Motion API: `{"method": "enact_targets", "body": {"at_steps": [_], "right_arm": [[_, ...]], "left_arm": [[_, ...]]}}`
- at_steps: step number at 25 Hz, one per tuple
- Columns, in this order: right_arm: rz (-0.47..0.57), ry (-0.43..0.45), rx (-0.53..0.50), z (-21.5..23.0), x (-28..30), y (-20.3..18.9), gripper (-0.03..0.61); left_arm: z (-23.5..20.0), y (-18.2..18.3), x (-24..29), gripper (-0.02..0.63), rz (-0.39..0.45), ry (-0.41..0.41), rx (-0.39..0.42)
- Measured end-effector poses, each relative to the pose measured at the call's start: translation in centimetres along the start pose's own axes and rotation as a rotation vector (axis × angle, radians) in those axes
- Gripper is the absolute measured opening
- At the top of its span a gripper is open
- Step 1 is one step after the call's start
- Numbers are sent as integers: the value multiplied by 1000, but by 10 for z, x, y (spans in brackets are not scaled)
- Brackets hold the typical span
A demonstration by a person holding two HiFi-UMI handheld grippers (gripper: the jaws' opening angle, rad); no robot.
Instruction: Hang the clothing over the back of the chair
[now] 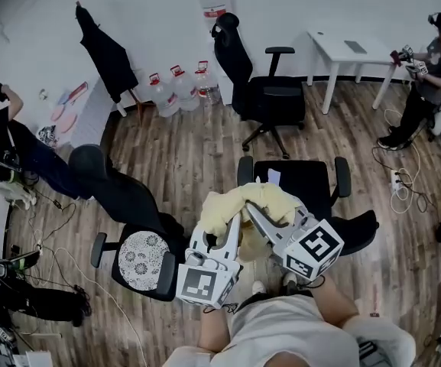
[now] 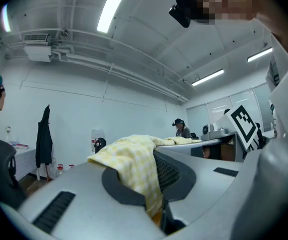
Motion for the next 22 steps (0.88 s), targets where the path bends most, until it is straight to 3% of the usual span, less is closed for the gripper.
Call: {"method": "enact_targets", "body": {"at_steps": [22], "right_arm": [[29, -87, 22, 62, -23, 10, 38]], "left_arm": [[16, 3, 74, 31, -2, -97, 1]]}}
Point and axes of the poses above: the fingertips, and each gripper's own axes: x forward along the fingers, z to its right, y out of its top, the point moved 10 cm from there along -x, backward along the fingers
